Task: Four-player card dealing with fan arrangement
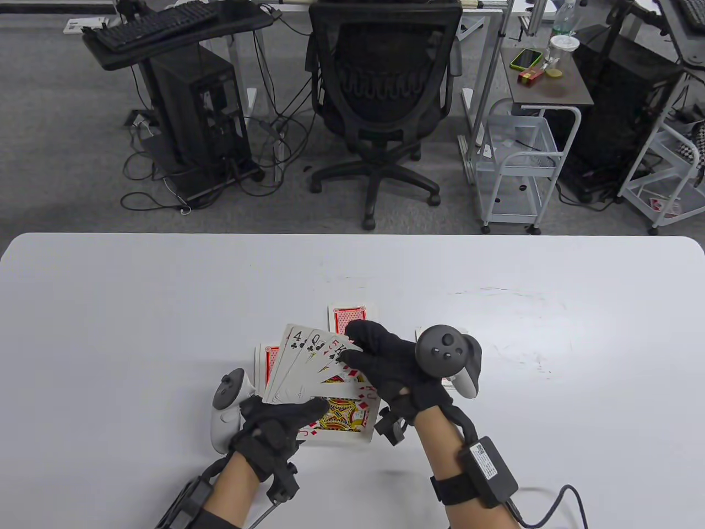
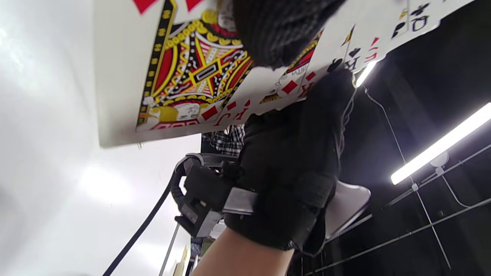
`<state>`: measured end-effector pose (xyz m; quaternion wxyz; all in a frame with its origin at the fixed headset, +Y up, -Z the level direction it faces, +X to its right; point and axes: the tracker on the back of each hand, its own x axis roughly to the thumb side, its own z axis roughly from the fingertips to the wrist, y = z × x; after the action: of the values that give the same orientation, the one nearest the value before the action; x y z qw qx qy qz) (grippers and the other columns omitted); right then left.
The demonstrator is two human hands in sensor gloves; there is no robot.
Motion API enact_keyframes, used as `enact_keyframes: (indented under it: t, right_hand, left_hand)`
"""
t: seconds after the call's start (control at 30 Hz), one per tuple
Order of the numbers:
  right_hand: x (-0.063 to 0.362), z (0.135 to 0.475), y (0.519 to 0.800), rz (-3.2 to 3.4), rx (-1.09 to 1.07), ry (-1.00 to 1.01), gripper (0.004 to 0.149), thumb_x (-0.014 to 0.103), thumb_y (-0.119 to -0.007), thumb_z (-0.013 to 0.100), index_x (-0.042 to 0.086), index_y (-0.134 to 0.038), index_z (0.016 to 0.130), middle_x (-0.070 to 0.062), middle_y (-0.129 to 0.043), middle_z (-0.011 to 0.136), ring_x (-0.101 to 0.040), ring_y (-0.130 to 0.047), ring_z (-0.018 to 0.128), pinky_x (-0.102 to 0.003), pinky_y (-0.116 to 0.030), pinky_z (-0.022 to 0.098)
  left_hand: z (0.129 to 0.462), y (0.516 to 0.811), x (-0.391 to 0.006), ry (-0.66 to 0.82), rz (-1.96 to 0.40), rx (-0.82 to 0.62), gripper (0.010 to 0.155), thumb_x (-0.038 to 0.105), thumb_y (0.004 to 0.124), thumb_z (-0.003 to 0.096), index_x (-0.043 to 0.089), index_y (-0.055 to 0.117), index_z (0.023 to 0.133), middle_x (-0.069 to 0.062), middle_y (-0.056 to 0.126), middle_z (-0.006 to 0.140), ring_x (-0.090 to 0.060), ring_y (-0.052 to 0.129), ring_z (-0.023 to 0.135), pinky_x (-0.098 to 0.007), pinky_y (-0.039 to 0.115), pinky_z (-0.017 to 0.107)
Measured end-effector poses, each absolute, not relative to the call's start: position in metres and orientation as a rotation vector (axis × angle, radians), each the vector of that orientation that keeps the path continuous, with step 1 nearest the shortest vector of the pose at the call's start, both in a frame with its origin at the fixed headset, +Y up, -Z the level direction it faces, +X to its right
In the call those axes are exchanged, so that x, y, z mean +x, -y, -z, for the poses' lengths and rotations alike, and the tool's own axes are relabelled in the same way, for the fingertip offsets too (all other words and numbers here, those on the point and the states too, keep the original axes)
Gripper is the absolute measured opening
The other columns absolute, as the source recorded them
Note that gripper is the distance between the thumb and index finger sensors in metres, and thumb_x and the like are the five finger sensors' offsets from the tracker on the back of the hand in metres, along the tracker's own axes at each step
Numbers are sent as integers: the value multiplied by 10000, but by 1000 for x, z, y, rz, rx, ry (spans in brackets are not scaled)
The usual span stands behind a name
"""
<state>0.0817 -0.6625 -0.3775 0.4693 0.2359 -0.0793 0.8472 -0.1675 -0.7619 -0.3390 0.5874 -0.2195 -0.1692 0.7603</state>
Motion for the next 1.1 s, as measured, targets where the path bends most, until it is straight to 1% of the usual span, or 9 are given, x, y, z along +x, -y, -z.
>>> enact_keyframes:
  t: [0.13,0.3,0.37,0.47,0.6,0.67,0.83,0.93,1.1]
  right_hand:
    - [79,375,662,-2132,605,207,620,281,-879,486,128,-607,1021,-32,-852,773,-248,-1013,539,-631,-703,538]
    - [72,369,661,-2170,688,301,649,227,-858,503,273,-529,1061,-51,-798,812,-285,-968,589,-665,-654,563]
    - [68,365,660,-2196,733,374,658,222,-850,508,397,-509,1043,-49,-784,818,-294,-947,595,-673,-636,572]
    - [64,363,658,-2209,763,330,652,218,-832,522,319,-500,1074,-65,-759,828,-303,-918,613,-688,-613,581]
    - [63,362,658,-2208,820,328,602,225,-829,542,376,-552,1055,-82,-731,865,-321,-891,666,-716,-586,590]
    - [63,361,658,-2253,836,363,596,303,-839,545,374,-553,1062,-102,-696,929,-364,-860,755,-730,-574,595]
    - [62,359,660,-2283,859,431,599,344,-842,537,306,-568,1068,-160,-522,1073,-454,-728,927,-740,-554,603]
    - [62,357,660,-2218,872,504,580,329,-851,527,243,-618,1052,-161,-563,1057,-446,-758,913,-730,-573,596]
    - [57,355,664,-2270,918,495,637,337,-845,529,190,-555,1076,-204,-574,1057,-462,-767,928,-725,-590,592]
  left_hand:
    - [339,768,-168,331,-1817,-516,601,211,803,538,444,562,1037,64,752,1050,-308,835,944,-475,775,643]
    - [338,772,-167,273,-1871,-525,613,211,798,542,435,537,1049,59,741,1055,-324,835,940,-473,787,631]
    - [338,772,-168,257,-1884,-518,616,213,799,541,438,532,1049,59,742,1055,-325,839,937,-471,791,628]
    - [338,772,-171,243,-1885,-510,619,213,802,539,432,531,1051,56,747,1052,-326,841,935,-474,793,625]
    - [338,772,-171,241,-1895,-514,620,213,802,539,431,529,1052,56,748,1051,-329,845,932,-474,796,623]
    - [337,770,-171,233,-1894,-513,615,210,800,540,431,536,1049,53,750,1050,-330,848,930,-476,797,622]
    - [337,769,-173,229,-1859,-498,603,209,799,539,435,554,1042,49,741,1053,-330,854,927,-475,807,615]
    - [337,769,-171,230,-1868,-506,605,208,799,539,433,551,1043,50,740,1053,-329,857,924,-476,810,613]
    - [336,769,-170,232,-1869,-508,606,211,796,542,430,541,1047,49,735,1054,-327,862,922,-472,816,610]
